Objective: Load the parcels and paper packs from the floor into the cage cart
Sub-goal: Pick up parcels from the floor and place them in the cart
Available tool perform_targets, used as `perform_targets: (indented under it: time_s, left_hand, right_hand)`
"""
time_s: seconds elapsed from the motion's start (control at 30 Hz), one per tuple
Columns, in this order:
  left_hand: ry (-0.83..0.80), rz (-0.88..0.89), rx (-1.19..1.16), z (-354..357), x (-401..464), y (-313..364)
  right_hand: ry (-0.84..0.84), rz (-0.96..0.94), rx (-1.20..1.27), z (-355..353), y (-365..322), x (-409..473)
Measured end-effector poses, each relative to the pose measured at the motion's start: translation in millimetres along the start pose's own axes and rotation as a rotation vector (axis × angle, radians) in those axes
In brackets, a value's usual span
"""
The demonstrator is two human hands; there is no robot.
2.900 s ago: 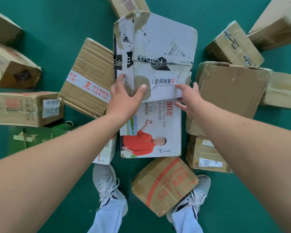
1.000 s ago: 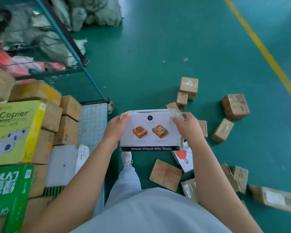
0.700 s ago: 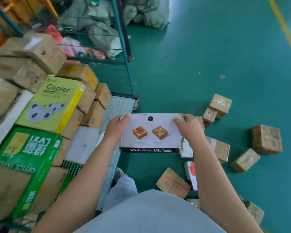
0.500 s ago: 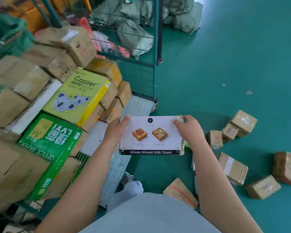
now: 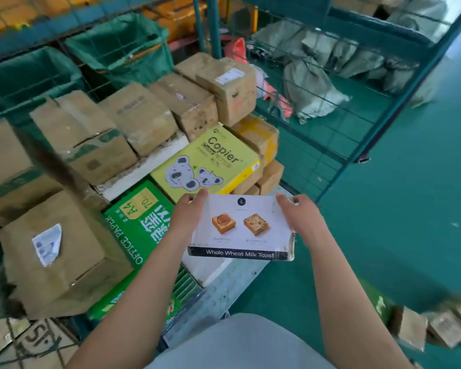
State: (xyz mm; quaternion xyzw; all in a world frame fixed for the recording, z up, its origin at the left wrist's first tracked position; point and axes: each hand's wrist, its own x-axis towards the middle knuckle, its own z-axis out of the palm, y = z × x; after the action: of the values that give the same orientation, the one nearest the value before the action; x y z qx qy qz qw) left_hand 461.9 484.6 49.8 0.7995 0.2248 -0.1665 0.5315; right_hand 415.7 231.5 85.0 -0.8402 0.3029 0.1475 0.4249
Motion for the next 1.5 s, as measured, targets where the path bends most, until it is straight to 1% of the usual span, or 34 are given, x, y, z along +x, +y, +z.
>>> perform_targets:
  time_s: [0.17,0.3,0.4,0.53,0.6,0.67,0.83,0.97,1.23,1.33,1.5]
  left_hand:
    - [0.07,-0.055,-0.064,-18.3,27.9,7.6]
    - [0.154,-0.124,-0.157,-24.3,43.3,6.6]
    - [0.272,-0.175,-0.215,-28.9,53.5,11.6]
    - [0.433,-0.195,-0.27,-28.1,59.4,29.9]
    - [0.507,-0.186,-0.279,-24.9,56.5,45.6]
    - [0.549,-0.208,-0.302,-21.1,54.9,56.0]
    - [0.641,-0.246,-0.412,-7.9,50.2,57.0]
    - [0.665,-0.309,-0.474,2.0,44.1,52.4]
    - [0.742,-0.314,-0.593,-6.8,41.9,32.2]
    - [0.751,-0.337,-0.624,-18.3,38.0,12.7]
    - [0.773,-0.396,-0.615,-42.3,34.0,-18.7]
  right_hand:
    - [-0.079,-0.018,-0.131,17.6,-39.0,45.1]
    - [-0.148,-0.067,-0.168,27.3,-71.7,77.5]
    - [-0.261,-0.138,-0.235,36.5,-100.2,106.9]
    - [-0.397,-0.227,-0.338,46.8,-131.8,149.3]
    - [-0.443,-0.282,-0.335,46.7,-148.4,169.6]
    - [-0.468,-0.343,-0.337,44.7,-163.5,184.3]
    - [-0.539,-0.472,-0.359,47.8,-187.2,203.6]
    - [-0.599,-0.483,-0.333,51.5,-192.7,206.8]
    - [-0.672,-0.476,-0.341,80.5,-195.1,197.7]
    - [-0.676,-0.429,-0.309,101.8,-191.4,186.1]
    - [-0.707,-0.4,-0.373,140.3,-186.4,164.7]
